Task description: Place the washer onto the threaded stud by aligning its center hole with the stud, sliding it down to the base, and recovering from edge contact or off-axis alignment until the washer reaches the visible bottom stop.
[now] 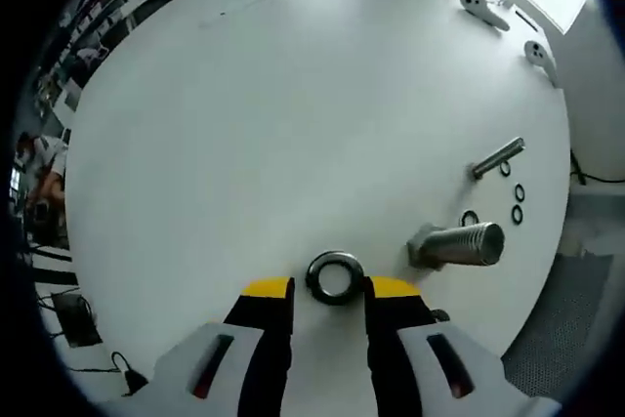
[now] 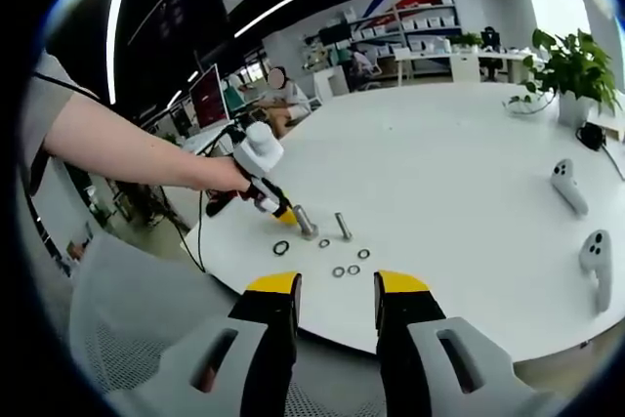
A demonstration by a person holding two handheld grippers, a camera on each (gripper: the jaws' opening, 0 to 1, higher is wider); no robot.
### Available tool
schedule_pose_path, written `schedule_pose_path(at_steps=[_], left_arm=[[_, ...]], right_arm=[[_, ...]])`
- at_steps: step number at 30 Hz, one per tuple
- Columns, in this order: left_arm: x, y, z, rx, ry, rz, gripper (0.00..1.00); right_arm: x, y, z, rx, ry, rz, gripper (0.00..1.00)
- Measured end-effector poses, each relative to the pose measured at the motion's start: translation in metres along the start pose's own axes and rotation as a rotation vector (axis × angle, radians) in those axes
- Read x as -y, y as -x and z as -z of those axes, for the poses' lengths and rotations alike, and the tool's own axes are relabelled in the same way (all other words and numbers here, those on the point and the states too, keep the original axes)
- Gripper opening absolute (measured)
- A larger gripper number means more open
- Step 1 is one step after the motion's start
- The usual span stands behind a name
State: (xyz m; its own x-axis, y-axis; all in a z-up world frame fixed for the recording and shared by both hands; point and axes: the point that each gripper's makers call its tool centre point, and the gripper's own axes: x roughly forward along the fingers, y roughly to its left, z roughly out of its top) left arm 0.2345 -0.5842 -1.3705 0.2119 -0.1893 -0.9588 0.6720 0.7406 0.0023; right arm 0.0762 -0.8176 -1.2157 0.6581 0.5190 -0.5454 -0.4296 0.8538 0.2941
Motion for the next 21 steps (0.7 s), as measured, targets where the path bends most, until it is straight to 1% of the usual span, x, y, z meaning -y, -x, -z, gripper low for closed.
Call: schedule_pose_path(at_steps=[2,4,9,10,12,14,17,18,19,21], left_arm=[[0.0,0.0,-0.001,-0.008,-0.004,0.005,0.27],[0.001,-0.001,-0.001,-0.013,-0.028,0.002,0.27],[0.006,-0.002,-0.002,-0.033,-0.081,0.014,0.23],[0.008,-0.001,-0.002,-0.042,-0.084,0.016,0.23],[0.01,-0.001,-0.002,-0.087,-0.104,0.018,0.22],[0.01,-0.002,-0.002,-0.117,-0.109,0.016,0.22],[0.01,-0.001,-0.001,-0.137,-0.125,0.023,0.24],[0.011,-0.001,0.0,-0.154,-0.149,0.041,0.25],[0.013,-0.001,0.001,-0.161,-0.158,0.045,0.27],[0.013,-0.001,0.0,-0.168,-0.173,0.04,0.28]], right_arm=[[0.0,0.0,0.0,0.003,-0.003,-0.001,0.32],[0.0,0.0,0.0,0.003,-0.002,0.0,0.32],[0.0,0.0,0.0,0.004,-0.006,-0.001,0.32],[0.0,0.0,0.0,0.003,-0.006,-0.002,0.31],[-0.001,0.0,0.001,-0.001,-0.005,-0.004,0.31],[-0.001,0.0,0.001,-0.001,-0.006,-0.003,0.31],[0.0,0.001,0.001,0.001,-0.009,-0.002,0.31],[0.0,0.001,0.001,0.002,-0.008,-0.003,0.31],[0.0,0.001,0.001,0.004,-0.009,-0.002,0.31],[0.0,0.001,0.0,0.007,-0.012,-0.002,0.31]])
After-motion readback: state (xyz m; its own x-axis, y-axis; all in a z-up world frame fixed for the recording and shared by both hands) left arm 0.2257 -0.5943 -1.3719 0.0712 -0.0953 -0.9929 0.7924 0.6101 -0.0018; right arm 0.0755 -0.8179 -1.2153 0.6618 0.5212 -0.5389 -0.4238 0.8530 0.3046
